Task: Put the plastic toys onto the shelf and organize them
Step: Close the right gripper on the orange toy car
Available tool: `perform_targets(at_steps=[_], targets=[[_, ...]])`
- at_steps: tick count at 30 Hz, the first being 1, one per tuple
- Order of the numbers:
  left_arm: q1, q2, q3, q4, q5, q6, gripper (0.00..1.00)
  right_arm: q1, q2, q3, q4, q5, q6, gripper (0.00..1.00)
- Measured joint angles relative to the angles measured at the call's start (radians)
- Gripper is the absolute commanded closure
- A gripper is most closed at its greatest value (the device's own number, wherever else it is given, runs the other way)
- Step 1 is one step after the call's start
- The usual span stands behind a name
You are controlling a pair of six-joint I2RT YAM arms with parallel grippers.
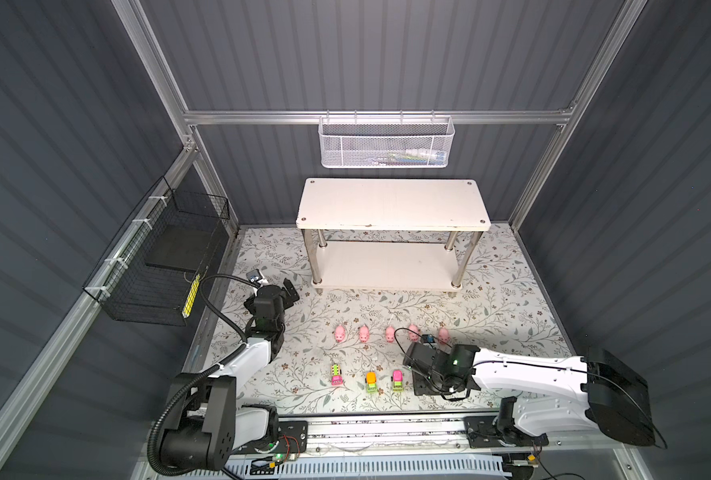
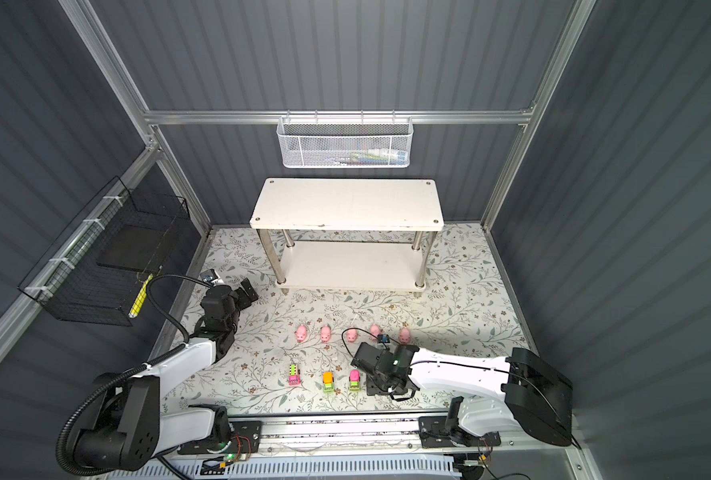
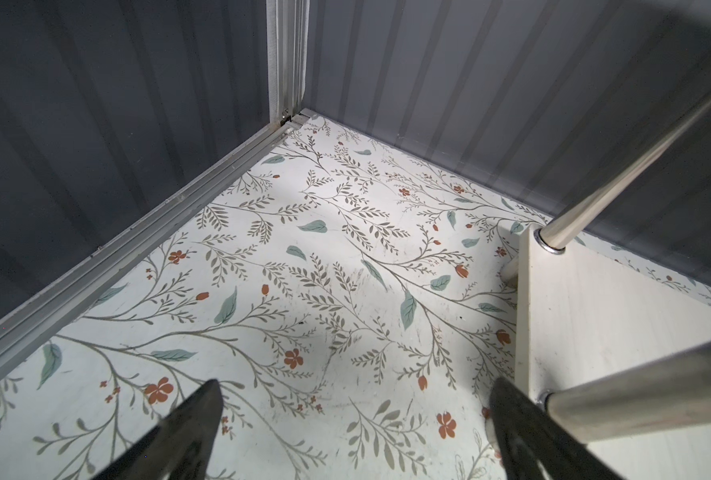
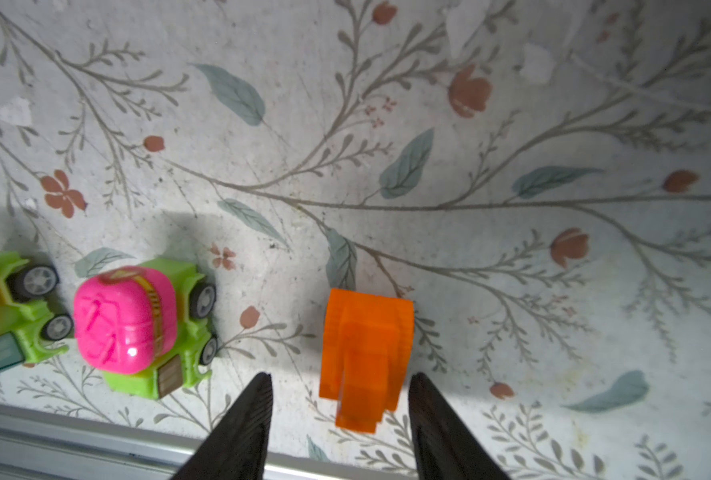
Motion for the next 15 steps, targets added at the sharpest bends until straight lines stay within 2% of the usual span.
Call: perform_targets(at_steps=[15], targets=[[0.0,0.002,0.0,0.003,0.004,0.0,0.0,-0.024,0.032,0.0,0.0,-0.022,-0.001,0.52]])
